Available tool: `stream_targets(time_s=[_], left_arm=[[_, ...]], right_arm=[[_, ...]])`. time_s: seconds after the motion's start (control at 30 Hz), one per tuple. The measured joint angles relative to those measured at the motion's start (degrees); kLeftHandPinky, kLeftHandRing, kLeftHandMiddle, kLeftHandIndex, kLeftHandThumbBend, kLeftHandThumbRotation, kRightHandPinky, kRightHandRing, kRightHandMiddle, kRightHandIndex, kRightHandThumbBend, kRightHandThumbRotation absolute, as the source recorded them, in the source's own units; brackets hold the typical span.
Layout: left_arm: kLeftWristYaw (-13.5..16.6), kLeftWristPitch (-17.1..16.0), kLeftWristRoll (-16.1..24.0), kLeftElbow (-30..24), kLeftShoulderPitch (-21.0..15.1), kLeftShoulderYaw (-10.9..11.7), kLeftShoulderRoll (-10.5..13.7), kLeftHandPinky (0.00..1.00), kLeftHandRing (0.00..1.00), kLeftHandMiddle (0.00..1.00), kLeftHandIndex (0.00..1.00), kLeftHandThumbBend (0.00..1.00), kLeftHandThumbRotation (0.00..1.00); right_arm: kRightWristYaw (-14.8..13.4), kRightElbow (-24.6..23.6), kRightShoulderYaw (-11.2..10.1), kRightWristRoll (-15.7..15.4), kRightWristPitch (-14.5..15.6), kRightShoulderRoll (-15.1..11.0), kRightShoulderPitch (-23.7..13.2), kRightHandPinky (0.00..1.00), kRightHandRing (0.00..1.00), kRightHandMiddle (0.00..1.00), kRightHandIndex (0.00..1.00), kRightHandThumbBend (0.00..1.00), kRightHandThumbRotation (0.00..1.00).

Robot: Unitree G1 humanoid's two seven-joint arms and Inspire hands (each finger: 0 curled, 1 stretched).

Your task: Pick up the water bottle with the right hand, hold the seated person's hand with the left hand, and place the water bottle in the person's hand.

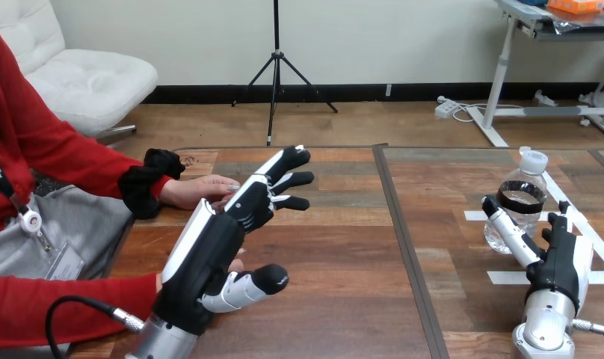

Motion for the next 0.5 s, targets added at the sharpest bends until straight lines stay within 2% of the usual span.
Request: stream_targets(time_s=[0.07, 0.5], left_arm=[[-0.18, -0.17, -0.27, 0.0, 0.0, 0.03, 0.01, 0.73, 0.85, 0.91, 0.92, 1.0, 0.86], [-0.89, -0.2, -0.4, -0.01, 0.08, 0.13, 0.3, 0.72, 0.86, 0.92, 0.91, 1.0, 0.86]], right_arm=[[0.08, 0.03, -0.01, 0.01, 0.0, -0.01, -0.03, 0.8, 0.93, 0.97, 1.0, 1.0, 0.54], [1.58, 0.5, -0.37, 0.3, 0.09, -0.4, -0.7, 0.88, 0.96, 0.99, 1.0, 1.0, 0.53]])
